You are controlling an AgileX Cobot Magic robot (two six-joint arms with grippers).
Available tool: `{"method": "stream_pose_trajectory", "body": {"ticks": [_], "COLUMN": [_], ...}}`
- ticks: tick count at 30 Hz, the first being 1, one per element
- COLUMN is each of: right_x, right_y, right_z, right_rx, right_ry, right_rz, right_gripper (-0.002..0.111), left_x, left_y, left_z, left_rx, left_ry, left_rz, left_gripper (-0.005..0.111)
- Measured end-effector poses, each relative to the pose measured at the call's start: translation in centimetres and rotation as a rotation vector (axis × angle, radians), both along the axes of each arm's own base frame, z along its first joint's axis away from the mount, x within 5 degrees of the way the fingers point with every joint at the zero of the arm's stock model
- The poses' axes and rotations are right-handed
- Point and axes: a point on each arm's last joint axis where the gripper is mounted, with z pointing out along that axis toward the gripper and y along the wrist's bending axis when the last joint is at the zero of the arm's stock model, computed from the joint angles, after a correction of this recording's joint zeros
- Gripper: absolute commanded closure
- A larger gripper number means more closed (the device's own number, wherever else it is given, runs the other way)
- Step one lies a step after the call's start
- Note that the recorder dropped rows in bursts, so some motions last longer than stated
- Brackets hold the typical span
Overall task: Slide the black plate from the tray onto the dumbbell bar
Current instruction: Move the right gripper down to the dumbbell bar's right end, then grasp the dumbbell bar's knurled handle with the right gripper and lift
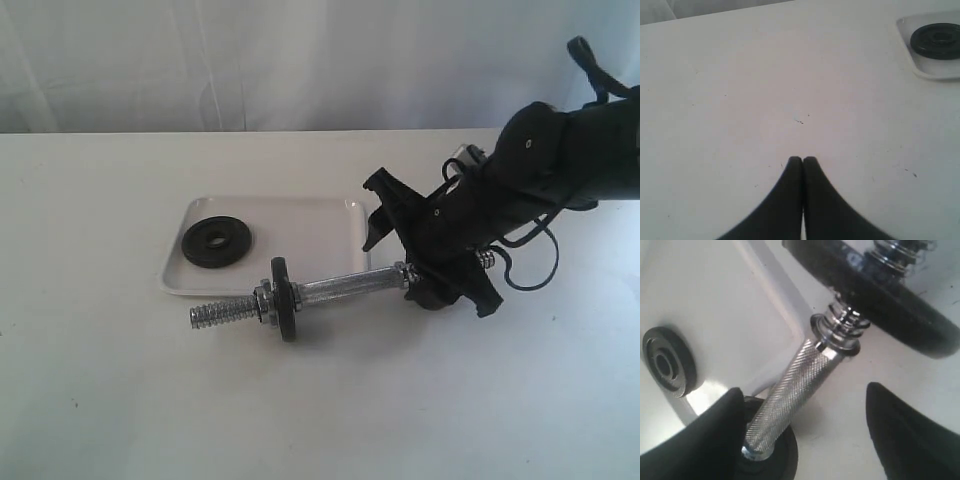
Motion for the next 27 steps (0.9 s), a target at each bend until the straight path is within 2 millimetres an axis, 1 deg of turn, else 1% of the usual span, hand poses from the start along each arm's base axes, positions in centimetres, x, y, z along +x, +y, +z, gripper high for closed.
{"method": "stream_pose_trajectory", "body": {"ticks": [7, 14, 22, 27], "right_x": [0.3, 0.5, 0.9, 1.0], "right_y": [0.3, 1.8, 1.8, 1.9], "right_z": [-1.1, -2.7, -3.0, -4.0], "right_rx": [0.013, 0.045, 0.038, 0.018], "right_ry": [0.018, 0.03, -0.005, 0.015], "right_rz": [-0.035, -0.075, -0.085, -0.079], "right_gripper": [0.045, 0.045, 0.045, 0.045], "left_x": [0.0, 0.0, 0.0, 0.0], "left_y": [0.0, 0.0, 0.0, 0.0], "left_z": [0.0, 0.0, 0.0, 0.0], "left_rx": [0.0, 0.0, 0.0, 0.0], "left_ry": [0.0, 0.0, 0.0, 0.0], "left_rz": [0.0, 0.0, 0.0, 0.0], "left_gripper": [0.107, 0.107, 0.107, 0.107]}}
